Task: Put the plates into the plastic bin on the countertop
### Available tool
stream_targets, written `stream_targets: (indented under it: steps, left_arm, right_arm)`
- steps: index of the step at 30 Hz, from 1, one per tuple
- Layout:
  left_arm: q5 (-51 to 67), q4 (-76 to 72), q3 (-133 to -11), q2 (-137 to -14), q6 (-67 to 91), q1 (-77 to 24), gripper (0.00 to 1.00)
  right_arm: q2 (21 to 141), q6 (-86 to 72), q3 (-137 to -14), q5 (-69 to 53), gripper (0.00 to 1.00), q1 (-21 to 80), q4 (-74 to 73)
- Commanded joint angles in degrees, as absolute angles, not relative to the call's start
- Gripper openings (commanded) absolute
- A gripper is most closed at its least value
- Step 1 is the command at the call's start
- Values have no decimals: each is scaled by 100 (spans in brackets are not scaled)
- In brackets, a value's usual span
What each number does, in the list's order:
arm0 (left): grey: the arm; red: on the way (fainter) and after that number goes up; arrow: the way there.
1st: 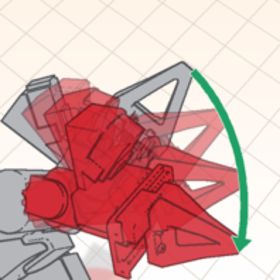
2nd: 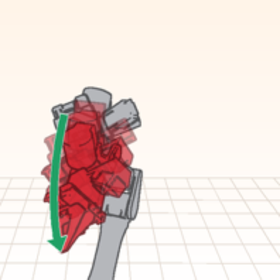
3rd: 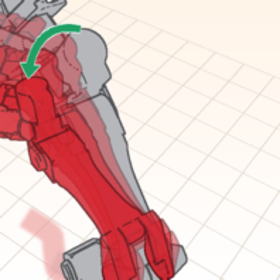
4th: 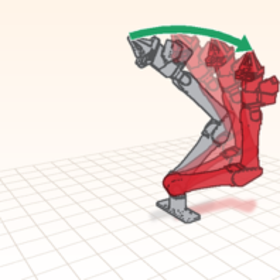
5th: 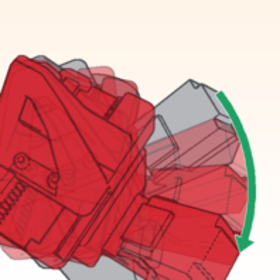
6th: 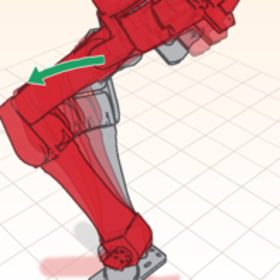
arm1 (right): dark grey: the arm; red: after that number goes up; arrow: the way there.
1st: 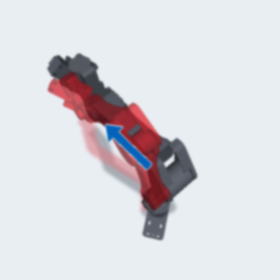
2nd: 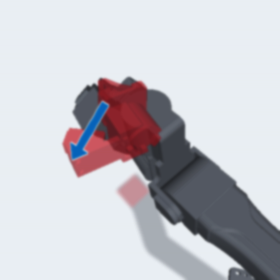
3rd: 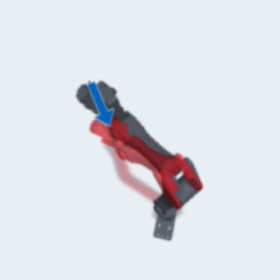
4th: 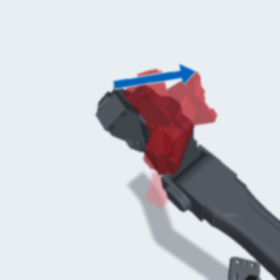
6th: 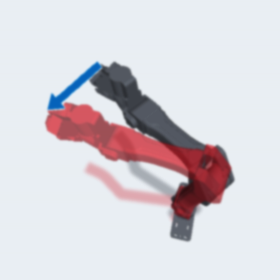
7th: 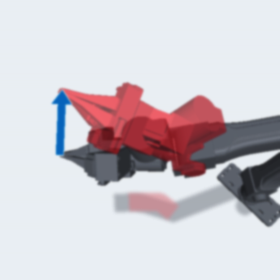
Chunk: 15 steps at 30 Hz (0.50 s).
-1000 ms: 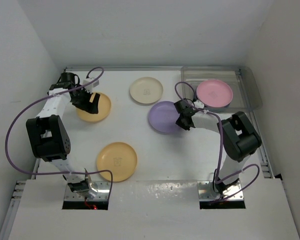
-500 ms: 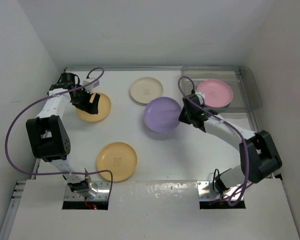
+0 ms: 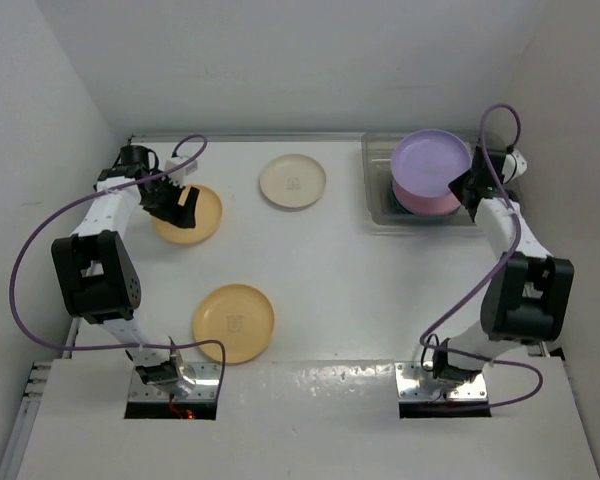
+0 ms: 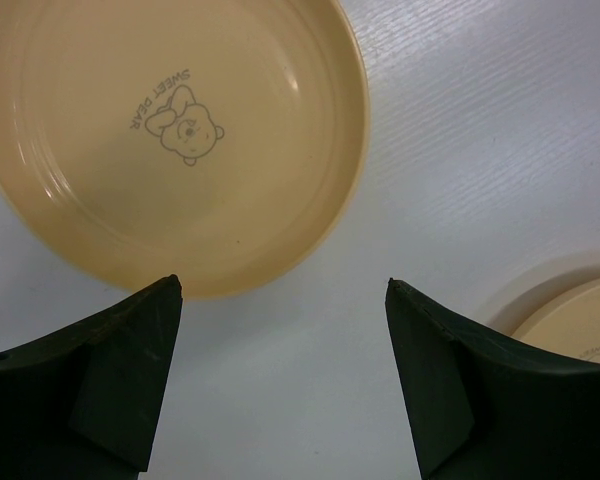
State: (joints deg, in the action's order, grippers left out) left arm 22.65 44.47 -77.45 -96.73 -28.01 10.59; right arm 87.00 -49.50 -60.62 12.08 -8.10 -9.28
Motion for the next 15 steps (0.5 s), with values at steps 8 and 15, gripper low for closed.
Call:
stream_targets:
  steps: [8,15]
  left_arm:
    - [2294,4421,-7822,-9589,-2821,1160,84]
    - [2242,4421,-7875,-9642,-2821,1160,84]
  right_arm:
    - [10098,-4861,-7277,1503,0,-1354,-1267]
    - [10388,-4623,-7356,1222,6,-1362,-1538]
